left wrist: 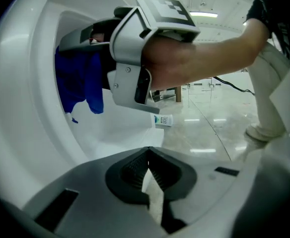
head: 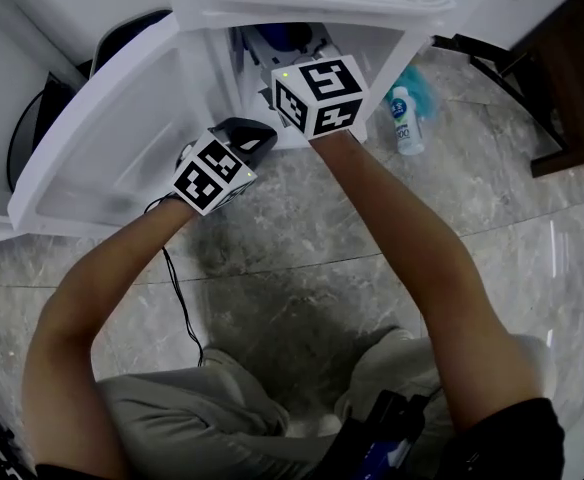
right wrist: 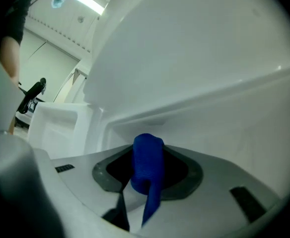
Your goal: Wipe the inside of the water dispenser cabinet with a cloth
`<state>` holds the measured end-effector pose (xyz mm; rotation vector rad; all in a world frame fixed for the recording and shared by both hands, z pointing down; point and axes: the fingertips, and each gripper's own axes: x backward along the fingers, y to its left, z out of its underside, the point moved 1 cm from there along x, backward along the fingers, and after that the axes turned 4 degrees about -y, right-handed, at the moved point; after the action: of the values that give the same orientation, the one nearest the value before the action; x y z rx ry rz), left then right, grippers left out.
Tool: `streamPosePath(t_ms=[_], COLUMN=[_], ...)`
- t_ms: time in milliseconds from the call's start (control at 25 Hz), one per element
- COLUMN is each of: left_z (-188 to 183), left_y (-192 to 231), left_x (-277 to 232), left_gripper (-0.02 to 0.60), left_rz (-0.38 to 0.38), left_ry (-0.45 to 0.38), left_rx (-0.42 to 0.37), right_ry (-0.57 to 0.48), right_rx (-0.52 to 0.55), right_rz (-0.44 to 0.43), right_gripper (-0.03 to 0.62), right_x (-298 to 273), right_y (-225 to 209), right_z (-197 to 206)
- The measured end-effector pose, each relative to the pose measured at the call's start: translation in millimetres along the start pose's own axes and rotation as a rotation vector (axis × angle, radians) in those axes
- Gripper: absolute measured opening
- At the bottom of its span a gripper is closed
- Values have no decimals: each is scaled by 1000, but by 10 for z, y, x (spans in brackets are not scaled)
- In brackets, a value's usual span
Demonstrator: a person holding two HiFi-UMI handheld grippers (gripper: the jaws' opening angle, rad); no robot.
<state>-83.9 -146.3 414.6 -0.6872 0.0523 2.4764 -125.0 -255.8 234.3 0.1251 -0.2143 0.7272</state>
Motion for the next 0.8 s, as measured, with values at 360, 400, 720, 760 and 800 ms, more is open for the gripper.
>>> streamPosePath(t_ms=[360,400,720,760,800], left_z=[162,177,190,202,223], left_y=[-61,-57,-95,-100,-102], left_x=[90,92,193,220,247], left_gripper=[7,7,6,7,6], left_rz=[7,8,8,7,5], left_ry=[12,13,-7,-7,-5], left_rx=[41,47,104,108,112], right_ry=[-97,-104,-106,-98,-91], right_rx=[1,3,21,31,39], right_rz=[67,79,168,174,179], right_gripper=[120,120,120,120,120], right_x=[-130,-170,-523,-573,-616], right_y=[-10,-39,-338,-381,-418], right_z=[-92,-110,7,22,38])
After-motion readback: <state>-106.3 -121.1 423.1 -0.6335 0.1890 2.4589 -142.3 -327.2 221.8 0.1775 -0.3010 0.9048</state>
